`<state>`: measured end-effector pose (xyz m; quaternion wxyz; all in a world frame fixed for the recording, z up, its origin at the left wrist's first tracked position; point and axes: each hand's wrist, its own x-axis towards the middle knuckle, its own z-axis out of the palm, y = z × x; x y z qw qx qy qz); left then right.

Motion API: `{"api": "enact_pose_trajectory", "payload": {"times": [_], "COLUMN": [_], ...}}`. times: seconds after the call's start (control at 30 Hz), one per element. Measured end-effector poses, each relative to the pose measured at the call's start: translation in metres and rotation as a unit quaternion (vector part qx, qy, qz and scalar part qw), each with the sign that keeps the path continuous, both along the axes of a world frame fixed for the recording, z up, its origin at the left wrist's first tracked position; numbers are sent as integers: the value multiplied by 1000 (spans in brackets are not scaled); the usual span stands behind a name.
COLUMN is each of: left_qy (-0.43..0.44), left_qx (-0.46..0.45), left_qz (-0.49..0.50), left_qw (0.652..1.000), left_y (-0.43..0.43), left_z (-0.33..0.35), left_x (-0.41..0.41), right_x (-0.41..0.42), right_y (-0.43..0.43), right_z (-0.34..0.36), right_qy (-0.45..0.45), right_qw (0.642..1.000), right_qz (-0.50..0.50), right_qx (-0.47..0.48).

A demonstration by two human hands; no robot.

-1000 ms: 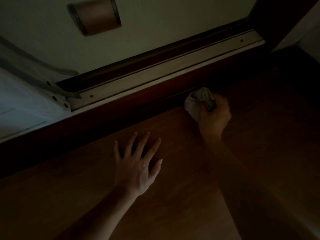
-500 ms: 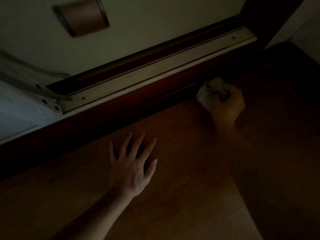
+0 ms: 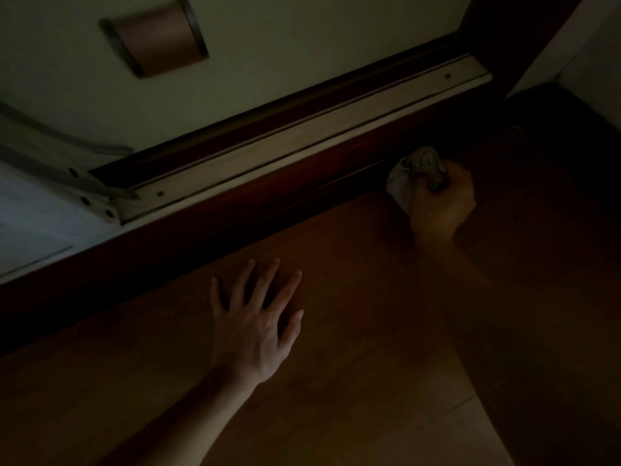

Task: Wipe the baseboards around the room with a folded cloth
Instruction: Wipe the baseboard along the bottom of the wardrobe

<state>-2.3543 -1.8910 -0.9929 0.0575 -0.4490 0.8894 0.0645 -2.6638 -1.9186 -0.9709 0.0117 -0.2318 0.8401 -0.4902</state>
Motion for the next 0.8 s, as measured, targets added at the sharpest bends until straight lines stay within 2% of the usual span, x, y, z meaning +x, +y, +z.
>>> {"api": "enact_pose_trajectory", "payload": {"times": [0.1,0.3,0.43,0.53,0.63,0.8], "left_qy": [7,6,5,5,2,8], "left_qx": [-8,-13,-16,-18,-18,-24], "left_qz": [-1,0,-1,0,2,11], "left_qw": [1000,1000,1000,1000,1000,1000], "left_y": [1,1,0,1,1,-5], "left_z": [1,0,-2,-2,1,7], "left_x": [0,1,0,1,0,-16], "right_x": [9,35,82,108,118,82], "right_y": [5,1,7,9,10,7], "right_z": [-5,2,0,2,-3,-6], "right_qy": [16,-16,10,-16,-8,-19], "right_qw": [999,999,993,981,969,983], "right_qz": [51,20,115,187,242,177], "right_qx": [0,-22,-27,-56,-41,-33]}}
